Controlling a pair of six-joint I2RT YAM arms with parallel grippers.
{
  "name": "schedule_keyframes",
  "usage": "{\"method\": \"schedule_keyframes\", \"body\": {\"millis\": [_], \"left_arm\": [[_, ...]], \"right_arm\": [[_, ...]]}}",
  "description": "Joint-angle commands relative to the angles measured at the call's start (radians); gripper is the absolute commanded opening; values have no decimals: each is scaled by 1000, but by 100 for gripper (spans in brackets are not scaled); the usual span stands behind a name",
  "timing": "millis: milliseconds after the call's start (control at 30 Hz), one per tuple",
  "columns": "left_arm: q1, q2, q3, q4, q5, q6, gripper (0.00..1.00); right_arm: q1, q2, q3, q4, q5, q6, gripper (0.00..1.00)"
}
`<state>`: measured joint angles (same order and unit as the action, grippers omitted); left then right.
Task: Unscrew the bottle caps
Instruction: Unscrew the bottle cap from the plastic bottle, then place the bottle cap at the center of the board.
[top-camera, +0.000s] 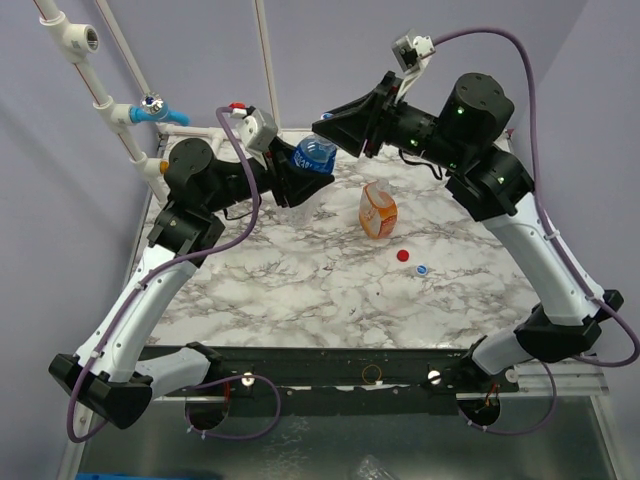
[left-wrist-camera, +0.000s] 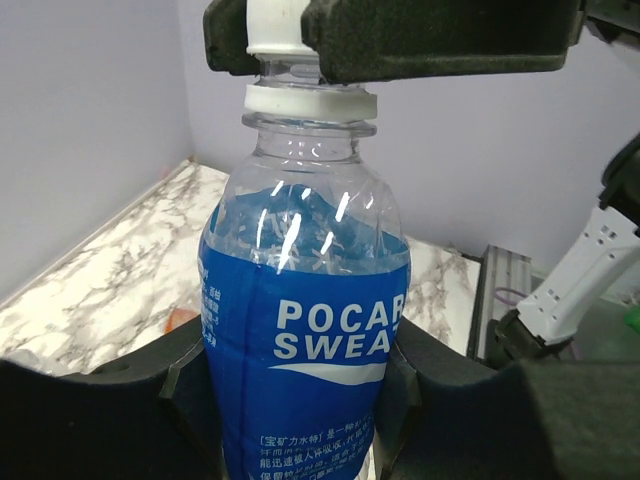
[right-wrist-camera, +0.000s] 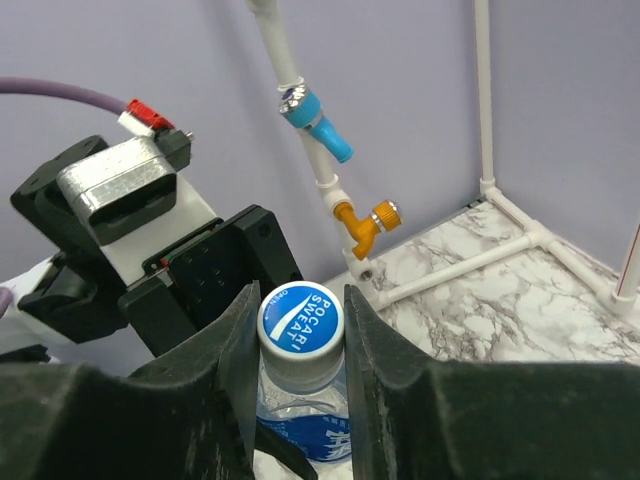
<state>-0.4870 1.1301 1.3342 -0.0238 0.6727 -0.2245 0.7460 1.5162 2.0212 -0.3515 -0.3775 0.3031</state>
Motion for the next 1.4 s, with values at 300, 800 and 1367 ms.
{"method": "schedule_keyframes", "body": {"millis": [300, 800, 1367], "left_arm": [[-1, -30, -6, 19, 504, -138, 0], [1, -101, -105, 39, 449, -89, 0], [5, -143, -154, 41, 404, -65, 0]], "right_arm": [[-6, -165, -26, 105, -497, -166, 1], [-106, -346, -506, -93, 555, -83, 1], [-394, -273, -1225, 109, 689, 248, 1]]}}
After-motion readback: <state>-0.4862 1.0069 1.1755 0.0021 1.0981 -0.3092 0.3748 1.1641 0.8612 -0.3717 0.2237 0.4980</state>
